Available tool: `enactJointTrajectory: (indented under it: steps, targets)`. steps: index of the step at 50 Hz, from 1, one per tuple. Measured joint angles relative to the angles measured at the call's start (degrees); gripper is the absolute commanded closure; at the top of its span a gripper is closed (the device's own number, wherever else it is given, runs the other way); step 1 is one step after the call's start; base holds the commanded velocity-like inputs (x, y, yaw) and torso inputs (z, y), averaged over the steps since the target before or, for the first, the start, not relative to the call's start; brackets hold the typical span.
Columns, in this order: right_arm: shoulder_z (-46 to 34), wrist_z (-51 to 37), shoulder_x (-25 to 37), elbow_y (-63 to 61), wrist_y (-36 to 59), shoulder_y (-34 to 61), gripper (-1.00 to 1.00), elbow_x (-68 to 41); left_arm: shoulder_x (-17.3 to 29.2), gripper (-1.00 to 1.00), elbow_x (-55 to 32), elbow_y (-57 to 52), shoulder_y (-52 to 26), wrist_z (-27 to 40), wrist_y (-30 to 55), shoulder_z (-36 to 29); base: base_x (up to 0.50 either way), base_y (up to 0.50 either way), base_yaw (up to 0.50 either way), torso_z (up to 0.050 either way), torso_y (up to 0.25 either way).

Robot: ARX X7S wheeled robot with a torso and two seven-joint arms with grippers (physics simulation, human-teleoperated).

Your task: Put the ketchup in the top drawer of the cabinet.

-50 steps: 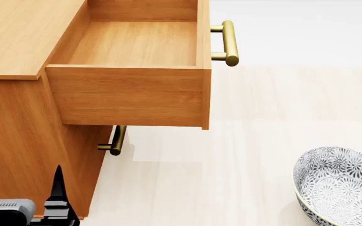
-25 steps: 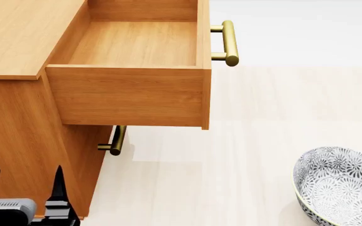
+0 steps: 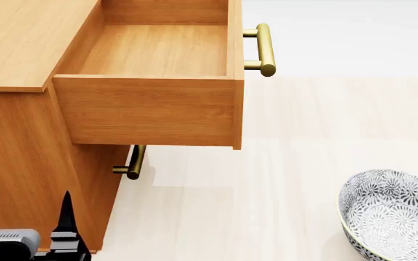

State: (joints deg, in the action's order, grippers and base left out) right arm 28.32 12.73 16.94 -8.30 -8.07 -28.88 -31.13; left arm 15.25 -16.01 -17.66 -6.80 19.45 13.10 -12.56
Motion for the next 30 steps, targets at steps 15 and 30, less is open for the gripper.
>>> enactJointTrajectory:
  steps: [15,30]
  targets:
    - [1.86,-5.59,2.14,-8.54,5.07,0.22,1.0,-1.94,0.22,-1.0,-0.47,0.53,-0.15,0.15,-0.31,-0.14,0.0,0.0,0.0,0.0,0.0]
    - [5.34,-13.14,7.2,-20.05,12.55,1.98,1.0,-5.74,0.6,-1.0,-1.19,0.94,-0.32,0.22,-0.42,-0.04,0.0,0.0,0.0,0.0,0.0]
